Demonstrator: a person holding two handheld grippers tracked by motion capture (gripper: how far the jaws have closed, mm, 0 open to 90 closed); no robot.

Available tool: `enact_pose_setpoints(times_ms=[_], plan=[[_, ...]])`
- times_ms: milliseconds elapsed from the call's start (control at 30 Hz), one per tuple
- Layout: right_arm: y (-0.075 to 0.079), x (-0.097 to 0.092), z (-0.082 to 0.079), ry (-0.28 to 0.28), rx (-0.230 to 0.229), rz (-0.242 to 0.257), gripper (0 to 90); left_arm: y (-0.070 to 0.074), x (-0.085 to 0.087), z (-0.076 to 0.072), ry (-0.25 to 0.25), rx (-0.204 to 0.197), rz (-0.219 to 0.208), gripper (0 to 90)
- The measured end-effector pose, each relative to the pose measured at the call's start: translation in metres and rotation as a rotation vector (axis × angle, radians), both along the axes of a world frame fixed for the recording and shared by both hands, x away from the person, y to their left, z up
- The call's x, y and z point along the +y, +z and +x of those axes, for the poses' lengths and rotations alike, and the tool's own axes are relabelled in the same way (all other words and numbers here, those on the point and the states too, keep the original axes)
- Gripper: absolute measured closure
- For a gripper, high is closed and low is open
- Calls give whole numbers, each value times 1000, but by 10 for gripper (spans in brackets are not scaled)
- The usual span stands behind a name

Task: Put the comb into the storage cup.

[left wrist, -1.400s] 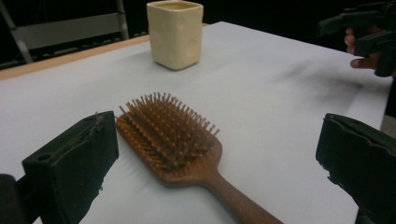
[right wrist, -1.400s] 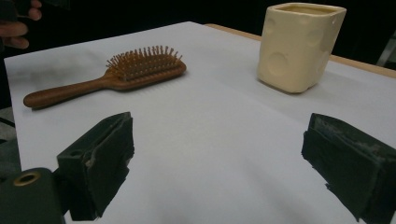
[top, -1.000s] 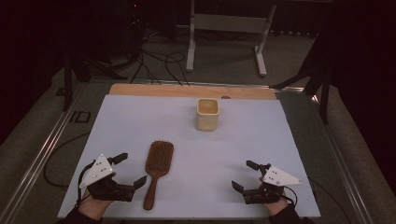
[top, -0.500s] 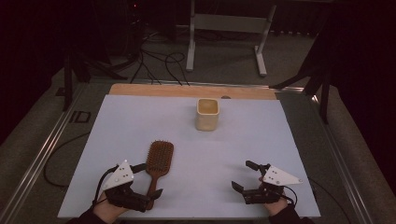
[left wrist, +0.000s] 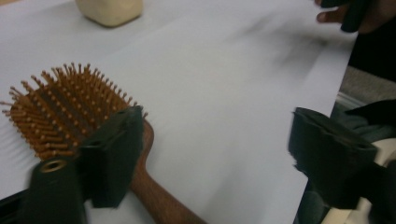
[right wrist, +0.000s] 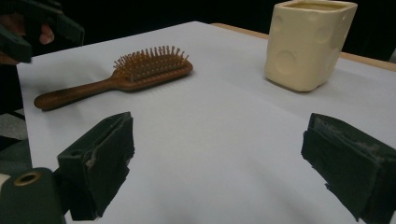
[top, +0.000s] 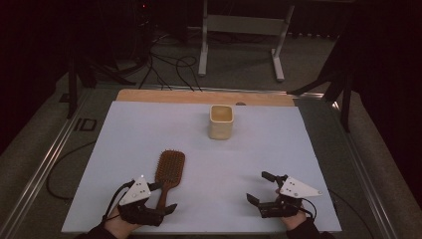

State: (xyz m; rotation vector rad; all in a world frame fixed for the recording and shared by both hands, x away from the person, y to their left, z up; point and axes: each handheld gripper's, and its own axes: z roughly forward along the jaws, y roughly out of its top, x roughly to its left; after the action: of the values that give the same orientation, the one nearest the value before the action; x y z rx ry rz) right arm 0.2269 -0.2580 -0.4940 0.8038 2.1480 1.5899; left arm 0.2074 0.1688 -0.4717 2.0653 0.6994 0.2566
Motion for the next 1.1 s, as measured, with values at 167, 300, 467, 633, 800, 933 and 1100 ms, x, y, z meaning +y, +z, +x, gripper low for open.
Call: enact_pose_setpoints(times_ms=[167, 300, 467, 633, 800, 933, 1100], plan=[[0, 0, 0, -1, 2, -2, 89, -7, -4, 0, -3, 29, 44, 386], [0, 0, 0, 3, 2, -2, 89, -12, -8, -1, -17, 47, 64, 513], [-1, 0, 0, 5, 1, -4, 89, -17, -12, -2, -40, 68, 94, 609], [-1, 1, 1, 10, 5, 0, 89, -21, -12, -3, -64, 83, 104, 753], [-1, 1, 1, 11, 4, -2, 89, -23, -13, -4, -80, 91, 115, 856], [-1, 1, 1, 12, 4, -3, 89, -26, -14, -4, -88, 107, 135, 898], [-1, 1, 1, 12, 4, -5, 90, -30, -15, -5, -104, 117, 167, 900]])
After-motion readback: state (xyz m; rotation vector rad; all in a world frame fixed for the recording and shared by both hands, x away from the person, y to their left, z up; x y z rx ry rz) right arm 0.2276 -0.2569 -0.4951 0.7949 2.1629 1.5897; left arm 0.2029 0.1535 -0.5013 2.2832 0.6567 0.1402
